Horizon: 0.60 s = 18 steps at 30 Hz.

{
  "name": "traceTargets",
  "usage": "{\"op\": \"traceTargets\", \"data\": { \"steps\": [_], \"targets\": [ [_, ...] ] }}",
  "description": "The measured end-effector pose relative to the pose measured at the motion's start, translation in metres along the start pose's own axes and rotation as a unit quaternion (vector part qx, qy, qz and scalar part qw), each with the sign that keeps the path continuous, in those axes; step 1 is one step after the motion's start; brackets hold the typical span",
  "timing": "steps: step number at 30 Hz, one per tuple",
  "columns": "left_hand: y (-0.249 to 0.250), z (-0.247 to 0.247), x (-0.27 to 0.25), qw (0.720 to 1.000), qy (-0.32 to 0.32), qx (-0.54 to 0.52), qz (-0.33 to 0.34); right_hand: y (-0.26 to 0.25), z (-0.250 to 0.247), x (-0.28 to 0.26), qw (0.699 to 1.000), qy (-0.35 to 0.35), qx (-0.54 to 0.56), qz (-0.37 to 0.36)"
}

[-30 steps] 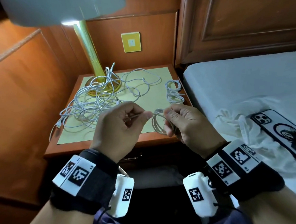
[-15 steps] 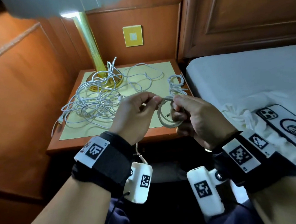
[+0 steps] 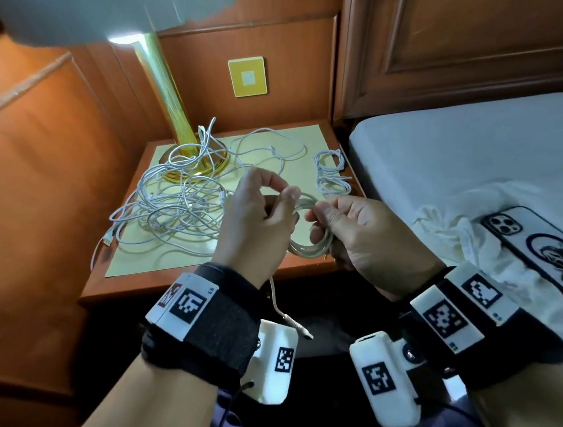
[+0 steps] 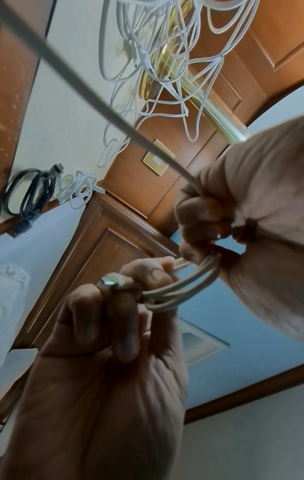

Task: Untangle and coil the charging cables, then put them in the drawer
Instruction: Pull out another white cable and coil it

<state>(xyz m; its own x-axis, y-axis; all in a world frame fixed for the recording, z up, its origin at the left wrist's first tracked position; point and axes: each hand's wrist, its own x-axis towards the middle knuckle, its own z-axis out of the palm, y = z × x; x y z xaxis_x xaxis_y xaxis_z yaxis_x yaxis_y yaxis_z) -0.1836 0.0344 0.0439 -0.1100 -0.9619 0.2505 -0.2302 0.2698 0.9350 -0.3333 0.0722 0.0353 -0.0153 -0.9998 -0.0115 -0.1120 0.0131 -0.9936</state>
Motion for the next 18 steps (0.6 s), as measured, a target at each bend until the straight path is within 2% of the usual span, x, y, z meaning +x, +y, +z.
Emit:
{"op": "traceTargets", "data": {
  "steps": [4,10,15,18],
  "targets": [
    [-0.001,-0.001,-0.003,1.000,-0.023,-0.008,-0.004,0.000,-0.006,-0.001,0.997,0.000,-0.077,-0.021],
    [-0.001,-0.005,-0.004,0.998,-0.043,-0.036,-0.009,0.000,-0.007,0.000,0.998,0.002,-0.048,-0.033],
    [-0.005,-0.008,0.002,1.000,-0.018,-0.017,0.001,-0.006,-0.012,0.000,0.999,0.030,0.040,-0.023],
    [-0.008,-0.011,0.001,1.000,0.004,-0.001,-0.009,-0.007,-0.013,-0.002,0.997,0.031,0.040,-0.050]
  ]
}}
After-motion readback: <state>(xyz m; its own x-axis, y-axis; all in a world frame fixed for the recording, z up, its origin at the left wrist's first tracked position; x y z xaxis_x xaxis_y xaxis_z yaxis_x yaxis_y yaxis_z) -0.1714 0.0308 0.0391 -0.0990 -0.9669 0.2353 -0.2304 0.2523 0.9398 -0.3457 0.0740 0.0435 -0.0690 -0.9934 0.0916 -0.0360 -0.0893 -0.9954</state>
